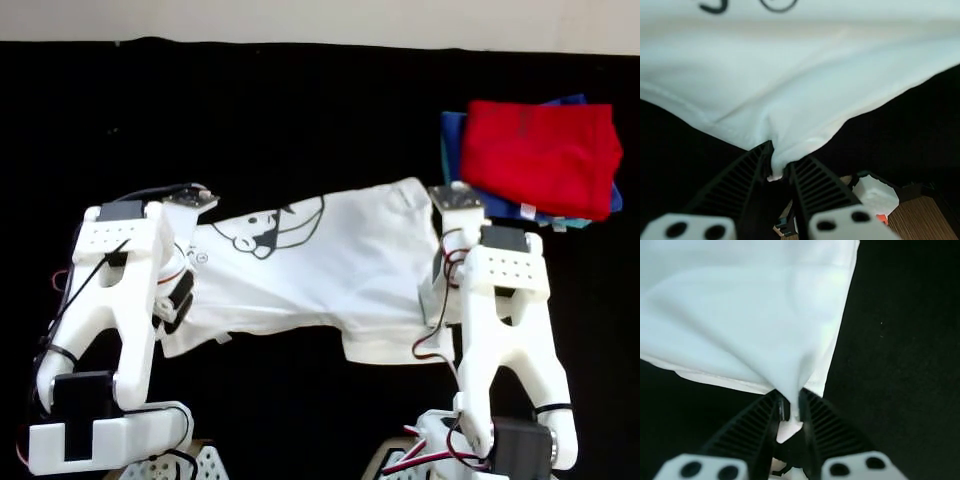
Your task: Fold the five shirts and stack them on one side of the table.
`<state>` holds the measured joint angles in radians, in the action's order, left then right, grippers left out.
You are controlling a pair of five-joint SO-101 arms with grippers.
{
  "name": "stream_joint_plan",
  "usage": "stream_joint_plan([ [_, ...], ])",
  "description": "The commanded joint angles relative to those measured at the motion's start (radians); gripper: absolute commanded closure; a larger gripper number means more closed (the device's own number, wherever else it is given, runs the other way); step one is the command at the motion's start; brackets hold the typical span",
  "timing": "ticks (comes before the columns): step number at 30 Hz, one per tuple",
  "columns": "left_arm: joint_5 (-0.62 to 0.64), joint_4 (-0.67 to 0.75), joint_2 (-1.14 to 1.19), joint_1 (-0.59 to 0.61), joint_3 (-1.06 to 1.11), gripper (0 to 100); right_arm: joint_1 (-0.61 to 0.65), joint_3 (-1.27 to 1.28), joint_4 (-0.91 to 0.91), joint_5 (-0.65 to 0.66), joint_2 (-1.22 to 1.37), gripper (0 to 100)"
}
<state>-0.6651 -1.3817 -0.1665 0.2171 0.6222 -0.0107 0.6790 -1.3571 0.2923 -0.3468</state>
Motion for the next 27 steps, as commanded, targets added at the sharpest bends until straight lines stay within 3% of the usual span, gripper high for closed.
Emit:
stream_joint_plan([
  [1, -0.008, -0.104, -0.044, -0.001, -0.093, 85, 0.018, -0.084, -0.081, 0.012, -0.035, 82.8],
  [7, -0.008, -0.261, -0.044, 0.062, -0.366, 81, 0.028, -0.381, -0.246, 0.005, -0.033, 83.0],
  [12, -0.008, -0.302, -0.035, 0.091, -0.57, 82, 0.047, -0.542, -0.165, -0.003, -0.001, 85.2],
  [15, 0.002, -0.204, -0.008, 0.084, -0.547, 97, 0.104, -0.549, -0.038, -0.057, 0.09, 99.8],
  [16, 0.018, -0.16, 0.016, 0.073, -0.524, 100, 0.133, -0.549, -0.005, -0.064, 0.134, 98.1],
  [18, 0.055, -0.089, 0.087, 0.064, -0.484, 97, 0.188, -0.55, 0.059, -0.071, 0.231, 97.4],
  [21, 0.097, -0.005, 0.222, 0.05, -0.469, 99, 0.239, -0.55, 0.182, -0.072, 0.363, 98.0],
  [27, 0.133, 0.137, 0.432, 0.062, -0.473, 99, 0.242, -0.627, 0.389, -0.068, 0.565, 98.0],
])
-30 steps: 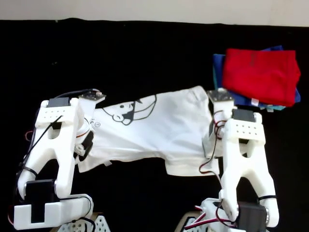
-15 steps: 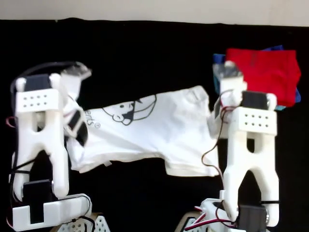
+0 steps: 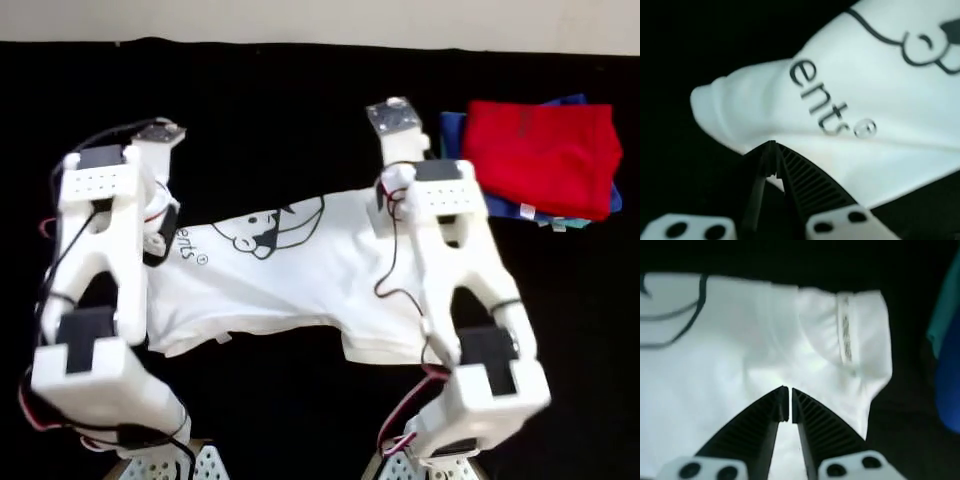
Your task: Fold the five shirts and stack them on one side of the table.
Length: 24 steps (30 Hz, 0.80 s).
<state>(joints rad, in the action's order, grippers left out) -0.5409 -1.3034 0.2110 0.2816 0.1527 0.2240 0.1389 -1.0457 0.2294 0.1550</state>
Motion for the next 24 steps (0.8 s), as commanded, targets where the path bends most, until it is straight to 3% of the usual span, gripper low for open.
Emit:
stream_joint_plan([
  [1, 0.009, 0.078, 0.082, 0.013, -0.005, 99, 0.001, -0.114, 0.087, -0.005, 0.105, 98.0],
  [7, -0.023, 0.072, 0.303, 0.117, -0.277, 99, -0.056, -0.397, 0.082, -0.005, 0.401, 98.0],
  [19, -0.02, -0.419, 0.819, 0.105, -1.323, 99, -0.064, -1.033, -0.315, -0.005, 0.653, 98.0],
  [24, 0.043, -0.477, 0.826, 0.09, -1.445, 99, -0.062, -1.234, -0.504, -0.008, 0.653, 98.0],
])
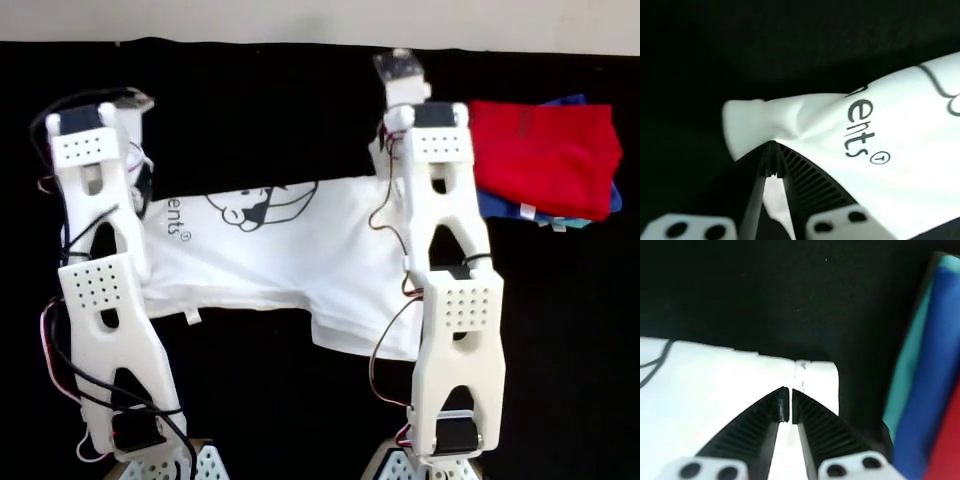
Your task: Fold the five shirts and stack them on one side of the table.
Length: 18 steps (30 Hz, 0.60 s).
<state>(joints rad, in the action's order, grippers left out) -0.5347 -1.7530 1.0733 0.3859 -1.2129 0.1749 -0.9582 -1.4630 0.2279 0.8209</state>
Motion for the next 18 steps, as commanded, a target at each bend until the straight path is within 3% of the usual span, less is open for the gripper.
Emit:
stream_joint_plan([
  [1, 0.043, -0.028, -0.064, -0.016, -0.058, 99, -0.013, -0.176, -0.119, -0.006, -0.013, 98.0],
  [5, 0.054, -0.029, -0.259, -0.039, 0.162, 99, -0.013, -0.341, -0.234, -0.005, -0.013, 98.0],
  [10, 0.044, -0.012, -0.615, -0.053, 0.687, 99, -0.016, -0.463, -0.3, -0.006, -0.007, 98.0],
  [18, 0.049, 0.519, -0.949, -0.053, 1.59, 99, 0.004, -0.455, -0.303, -0.008, -0.058, 98.0],
])
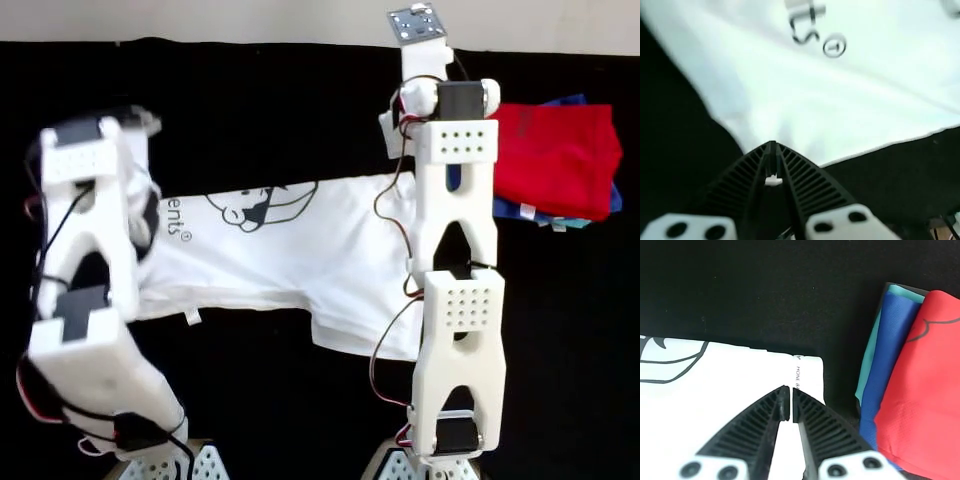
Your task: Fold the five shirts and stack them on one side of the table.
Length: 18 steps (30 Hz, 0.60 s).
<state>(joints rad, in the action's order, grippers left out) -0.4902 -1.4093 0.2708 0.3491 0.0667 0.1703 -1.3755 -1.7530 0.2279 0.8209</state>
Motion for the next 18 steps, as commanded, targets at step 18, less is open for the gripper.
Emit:
stream_joint_plan([
  [18, 0.008, 0.342, -0.737, -0.001, 0.8, 99, 0.211, 0.997, 0.097, -0.009, -0.65, 99.3],
])
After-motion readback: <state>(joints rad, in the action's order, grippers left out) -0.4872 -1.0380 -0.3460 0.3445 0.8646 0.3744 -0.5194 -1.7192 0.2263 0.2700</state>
